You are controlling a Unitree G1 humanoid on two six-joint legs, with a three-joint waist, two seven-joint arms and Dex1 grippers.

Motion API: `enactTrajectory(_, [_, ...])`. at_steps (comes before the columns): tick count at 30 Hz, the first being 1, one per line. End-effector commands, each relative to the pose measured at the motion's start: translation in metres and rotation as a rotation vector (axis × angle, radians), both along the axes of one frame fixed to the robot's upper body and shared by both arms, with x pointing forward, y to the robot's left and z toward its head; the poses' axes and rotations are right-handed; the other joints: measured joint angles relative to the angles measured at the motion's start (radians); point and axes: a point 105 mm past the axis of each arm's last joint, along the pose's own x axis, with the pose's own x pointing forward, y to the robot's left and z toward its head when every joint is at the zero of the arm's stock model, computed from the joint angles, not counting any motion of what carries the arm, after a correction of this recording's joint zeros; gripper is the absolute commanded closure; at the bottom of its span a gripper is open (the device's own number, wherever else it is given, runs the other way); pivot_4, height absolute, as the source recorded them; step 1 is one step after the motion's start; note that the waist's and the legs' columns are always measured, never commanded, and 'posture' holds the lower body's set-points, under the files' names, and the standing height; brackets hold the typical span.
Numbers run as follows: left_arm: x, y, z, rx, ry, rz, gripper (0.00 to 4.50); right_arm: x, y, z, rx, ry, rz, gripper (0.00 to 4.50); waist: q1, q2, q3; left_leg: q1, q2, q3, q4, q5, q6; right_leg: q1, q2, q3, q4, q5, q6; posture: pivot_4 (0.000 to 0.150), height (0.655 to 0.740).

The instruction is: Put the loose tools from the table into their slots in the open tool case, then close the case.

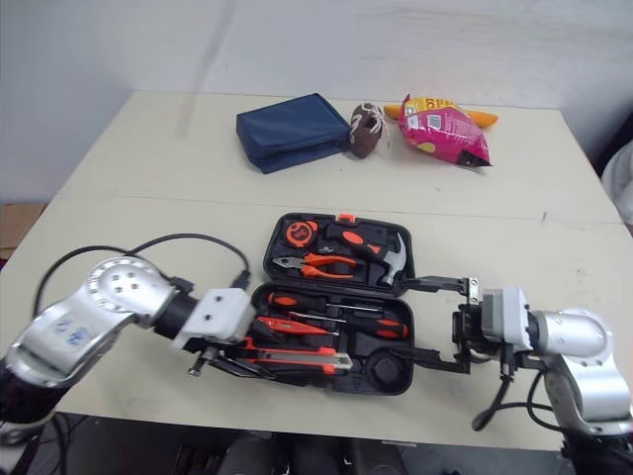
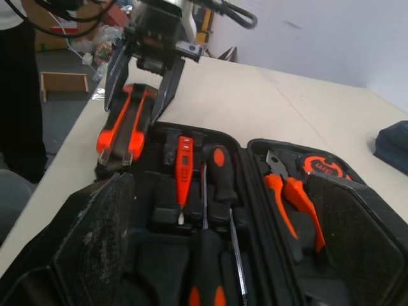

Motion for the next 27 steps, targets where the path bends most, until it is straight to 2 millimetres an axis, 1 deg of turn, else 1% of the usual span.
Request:
enactTrajectory(1, [0.012, -0.005, -0.006, 0.082, -0.029, 0.009, 2.97, -0.009, -0.007, 0.01, 0.007, -0.024, -0.015, 0.0, 0.002, 0.0, 0.0, 0.0, 0.0, 0.0, 0.0, 0.0, 0.0, 0.0, 0.0, 0.0, 0.001, 0.0, 0.0, 0.15, 0.74])
enactTrajectory(2, [0.019, -0.006, -0.007, 0.093, -0.051, 0.031, 2.97, -0.01, -0.012, 0.009, 0.003, -0.015, -0.031, 0.0, 0.004, 0.0, 0.0, 0.001, 0.0, 0.0, 0.0, 0.0, 0.0, 0.0, 0.0, 0.001, 0.001, 0.0, 0.0, 0.15, 0.74])
enactTrajectory(4, [0.024, -0.009, -0.006, 0.098, -0.057, 0.059, 2.97, -0.01, -0.017, 0.008, -0.003, -0.008, -0.059, 0.0, 0.003, 0.0, 0.0, 0.001, 0.0, 0.0, 0.001, 0.001, 0.001, 0.0, 0.001, 0.002, 0.002, 0.0, 0.001, 0.15, 0.74])
enactTrajectory(7, [0.019, -0.007, -0.011, 0.141, -0.002, 0.066, 2.97, -0.007, -0.024, 0.008, 0.007, -0.008, -0.107, 0.0, 0.0, 0.0, 0.0, 0.001, 0.0, 0.0, 0.001, 0.001, 0.0, 0.0, 0.001, 0.002, 0.003, 0.001, 0.001, 0.15, 0.74])
enactTrajectory(11, [0.011, -0.015, -0.018, 0.161, 0.001, 0.014, 2.97, 0.0, -0.032, 0.007, 0.03, -0.022, -0.183, 0.0, 0.004, 0.0, 0.0, 0.001, 0.0, 0.0, 0.001, 0.001, 0.0, 0.0, 0.001, 0.002, 0.003, 0.0, 0.001, 0.15, 0.74])
enactTrajectory(15, [0.011, -0.016, -0.021, 0.172, 0.004, 0.026, 2.97, -0.003, -0.033, 0.003, 0.023, -0.013, -0.181, 0.0, 0.009, 0.0, 0.0, 0.001, 0.0, 0.0, 0.001, 0.002, 0.0, 0.0, 0.001, 0.002, 0.003, 0.0, 0.001, 0.15, 0.74])
enactTrajectory(19, [0.022, -0.017, -0.028, 0.178, -0.025, 0.094, 2.97, -0.004, -0.032, -0.001, 0.022, -0.009, -0.191, 0.0, 0.008, 0.0, 0.0, 0.001, 0.0, 0.0, 0.001, 0.002, 0.0, 0.0, 0.001, 0.002, 0.003, 0.0, 0.001, 0.15, 0.74])
enactTrajectory(27, [0.027, -0.024, -0.029, 0.16, -0.054, 0.086, 2.97, -0.007, -0.031, -0.008, 0.024, 0.001, -0.192, 0.0, 0.01, 0.0, 0.0, 0.001, -0.001, 0.0, 0.002, 0.002, 0.0, 0.001, 0.0, 0.002, 0.004, 0.0, 0.001, 0.15, 0.74])
